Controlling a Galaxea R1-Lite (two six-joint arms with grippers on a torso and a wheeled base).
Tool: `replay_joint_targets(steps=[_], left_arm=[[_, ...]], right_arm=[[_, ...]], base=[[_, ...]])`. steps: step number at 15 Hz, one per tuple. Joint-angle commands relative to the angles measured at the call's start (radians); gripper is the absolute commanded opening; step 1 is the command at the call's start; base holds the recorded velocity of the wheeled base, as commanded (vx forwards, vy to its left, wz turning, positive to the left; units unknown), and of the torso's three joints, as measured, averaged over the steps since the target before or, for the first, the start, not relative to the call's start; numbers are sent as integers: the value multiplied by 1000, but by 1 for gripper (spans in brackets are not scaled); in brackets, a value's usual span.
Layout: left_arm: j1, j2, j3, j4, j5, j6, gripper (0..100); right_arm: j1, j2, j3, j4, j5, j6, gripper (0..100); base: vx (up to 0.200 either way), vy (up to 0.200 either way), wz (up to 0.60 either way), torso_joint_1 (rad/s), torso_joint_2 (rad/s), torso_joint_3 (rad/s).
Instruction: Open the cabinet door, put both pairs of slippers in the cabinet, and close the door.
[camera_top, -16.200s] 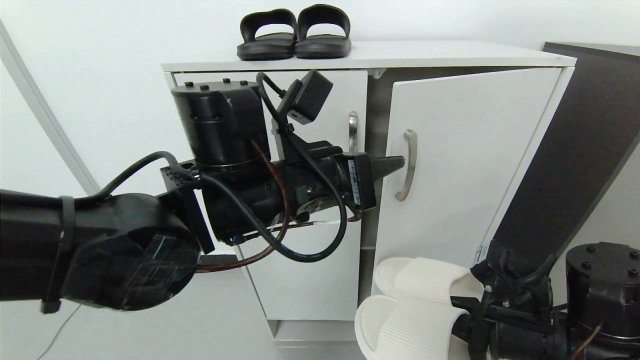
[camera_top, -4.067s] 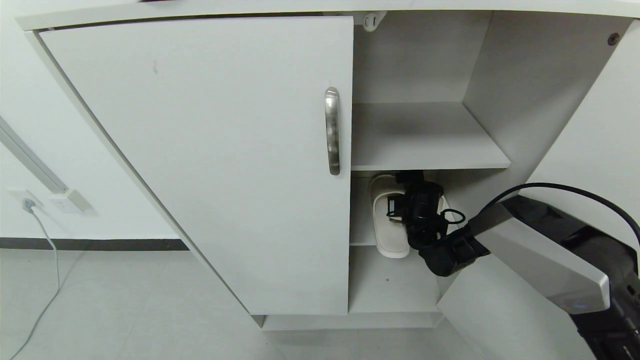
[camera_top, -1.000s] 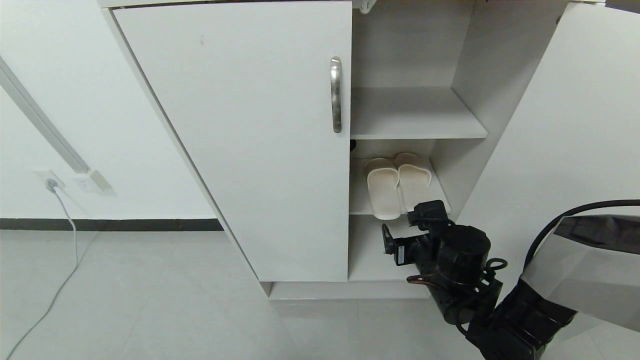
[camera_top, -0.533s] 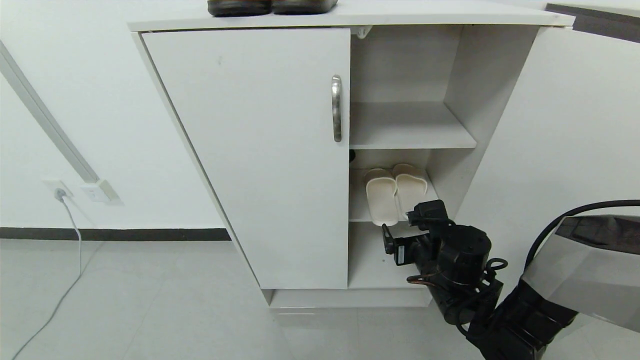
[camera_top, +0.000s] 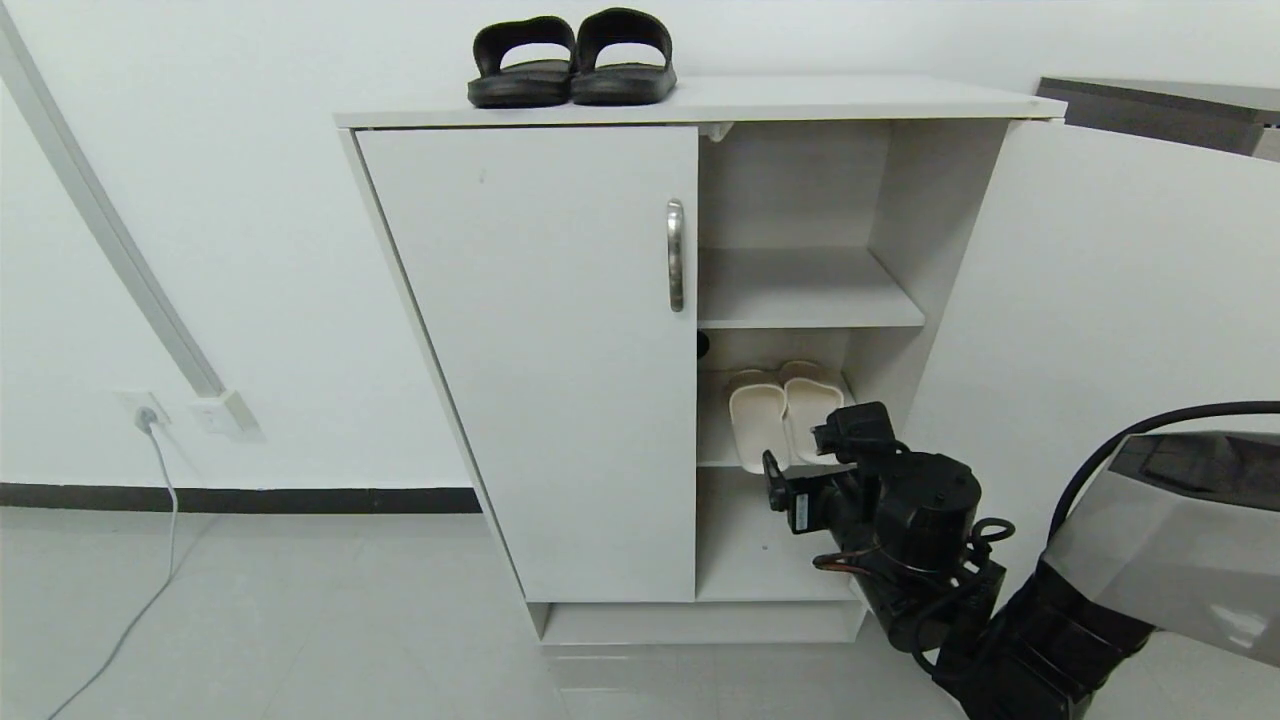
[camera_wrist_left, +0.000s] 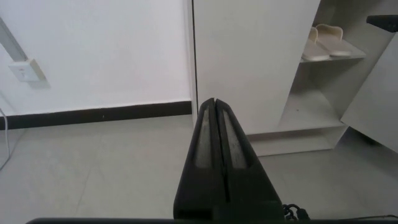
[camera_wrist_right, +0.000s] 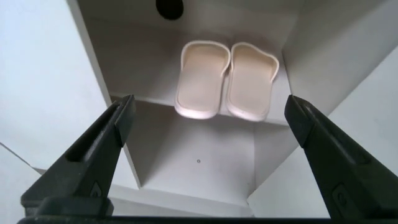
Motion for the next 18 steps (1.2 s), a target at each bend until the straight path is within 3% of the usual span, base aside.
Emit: replay_joint_targets(steps=[1,12,18], left_arm=[[0,2,0,0,0,0,0],[0,2,0,0,0,-3,0],[0,2,0,0,0,-3,0]], right_arm=[[-1,5,29,-3,0,1,100],[-1,5,38,-18,0,-3,100],[-3,0,48,-43,3,-3,100]], base=[[0,0,0,2,2,51],[0,0,0,0,0,0],[0,200,0,5,-2,3]])
